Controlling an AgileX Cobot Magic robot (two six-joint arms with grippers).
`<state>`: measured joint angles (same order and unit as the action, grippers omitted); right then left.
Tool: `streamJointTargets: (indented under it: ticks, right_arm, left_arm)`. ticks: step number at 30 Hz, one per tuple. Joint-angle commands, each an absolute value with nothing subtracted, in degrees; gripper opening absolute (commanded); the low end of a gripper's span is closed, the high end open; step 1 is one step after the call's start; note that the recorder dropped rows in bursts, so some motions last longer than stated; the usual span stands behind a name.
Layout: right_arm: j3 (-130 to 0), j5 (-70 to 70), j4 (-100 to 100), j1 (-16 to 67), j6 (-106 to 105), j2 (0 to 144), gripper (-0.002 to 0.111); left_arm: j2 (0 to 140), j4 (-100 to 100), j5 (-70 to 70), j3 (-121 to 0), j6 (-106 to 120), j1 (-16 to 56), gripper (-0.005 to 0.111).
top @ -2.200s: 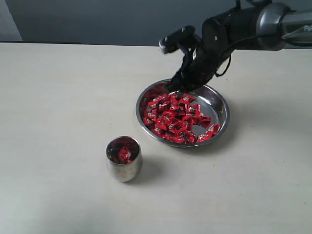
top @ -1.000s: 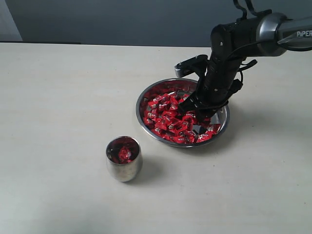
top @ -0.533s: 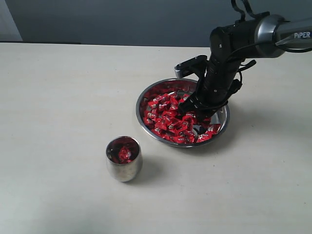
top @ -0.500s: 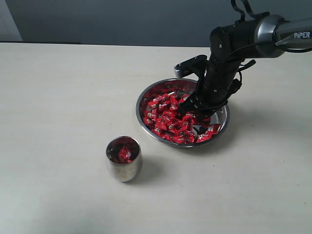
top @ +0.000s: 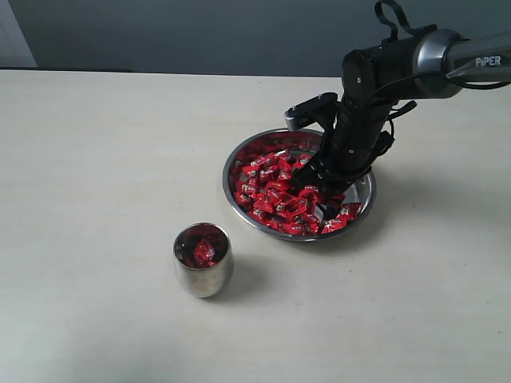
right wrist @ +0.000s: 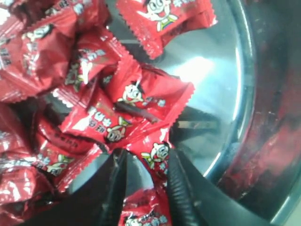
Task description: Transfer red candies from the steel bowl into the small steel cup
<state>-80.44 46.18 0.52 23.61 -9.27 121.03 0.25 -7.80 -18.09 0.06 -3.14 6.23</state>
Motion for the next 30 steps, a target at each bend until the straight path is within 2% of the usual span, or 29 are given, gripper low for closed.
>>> streamJointTargets:
  ticks: [1, 8, 13, 20, 30]
  right_arm:
    - [-80.34, 46.14, -0.74, 23.32, -9.39, 121.96, 0.030]
    - [-80.34, 45.66, -0.79, 23.32, -9.27, 122.52, 0.028]
    - [-80.34, 45.35, -0.90, 23.32, -9.27, 122.52, -0.001]
    - [-80.34, 45.24, -0.90, 23.32, -9.14, 121.64, -0.001]
    - [-80.34, 44.66, 0.56, 23.32, -9.14, 113.12, -0.001]
  left_arm:
    - [0.00, -7.76, -17.69, 0.00, -3.46, 6.66, 0.000]
    - [0.00, -7.76, -17.69, 0.00, -3.46, 6.66, 0.000]
    - [0.00, -7.76, -17.69, 0.00, -3.46, 6.66, 0.000]
    - [0.00, -7.76, -17.69, 0.00, -3.46, 6.66, 0.000]
    - [0.00, -7.76, -17.69, 0.00, -3.46, 6.66, 0.000]
